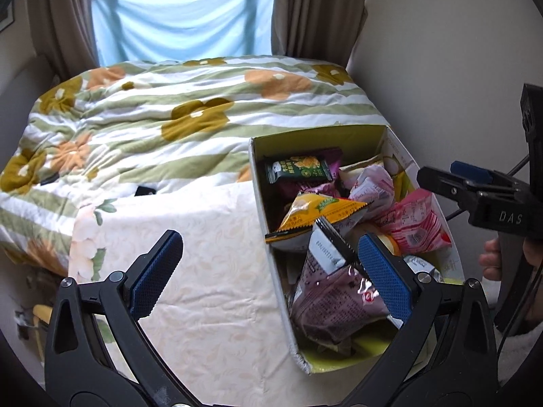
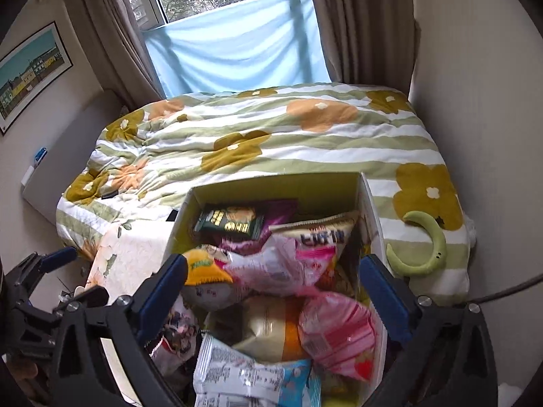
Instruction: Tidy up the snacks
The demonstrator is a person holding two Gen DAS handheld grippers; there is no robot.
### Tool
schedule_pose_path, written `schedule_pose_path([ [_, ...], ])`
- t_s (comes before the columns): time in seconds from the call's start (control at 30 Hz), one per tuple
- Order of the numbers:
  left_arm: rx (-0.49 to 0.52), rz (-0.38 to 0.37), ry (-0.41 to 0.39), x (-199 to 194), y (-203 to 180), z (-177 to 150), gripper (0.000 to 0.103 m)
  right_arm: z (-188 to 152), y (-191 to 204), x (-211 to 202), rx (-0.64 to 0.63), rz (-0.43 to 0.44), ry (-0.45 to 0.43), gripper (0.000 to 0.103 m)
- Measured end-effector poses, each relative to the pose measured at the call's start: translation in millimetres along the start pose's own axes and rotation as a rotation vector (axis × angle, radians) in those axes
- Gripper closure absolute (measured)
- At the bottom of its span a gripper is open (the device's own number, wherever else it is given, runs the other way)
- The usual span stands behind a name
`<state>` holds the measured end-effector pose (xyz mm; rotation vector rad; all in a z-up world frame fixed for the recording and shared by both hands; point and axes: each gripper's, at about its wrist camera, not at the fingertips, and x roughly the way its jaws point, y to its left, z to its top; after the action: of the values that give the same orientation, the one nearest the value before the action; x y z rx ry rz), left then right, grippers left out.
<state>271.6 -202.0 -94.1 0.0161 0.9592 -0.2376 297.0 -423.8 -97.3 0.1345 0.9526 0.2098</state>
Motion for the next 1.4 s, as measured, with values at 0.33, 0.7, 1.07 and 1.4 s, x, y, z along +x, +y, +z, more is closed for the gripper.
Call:
schedule_pose_path([
  [0.33,0.027,0.002,-0.114,-73,16,-19,0.001,-26,37,-63,0.014,-0.040,-0.087,0.002],
  [0.7,0.019,0.100,-0.289,-193,42,-82,0.001,-85,110,-156,-0.019,-0.107,-0.240,0.002],
  [1.07,0.001,0.113,-0.342,-244,52,-142,0.001,-144,148,-194,-0.026,-0.163,-0.288,0.002],
  [1.4,0.020,0.106,-0.352,-246,47,-146,0.001,-157,151,-200,-0.011,-0.185,-0.297,0.002],
])
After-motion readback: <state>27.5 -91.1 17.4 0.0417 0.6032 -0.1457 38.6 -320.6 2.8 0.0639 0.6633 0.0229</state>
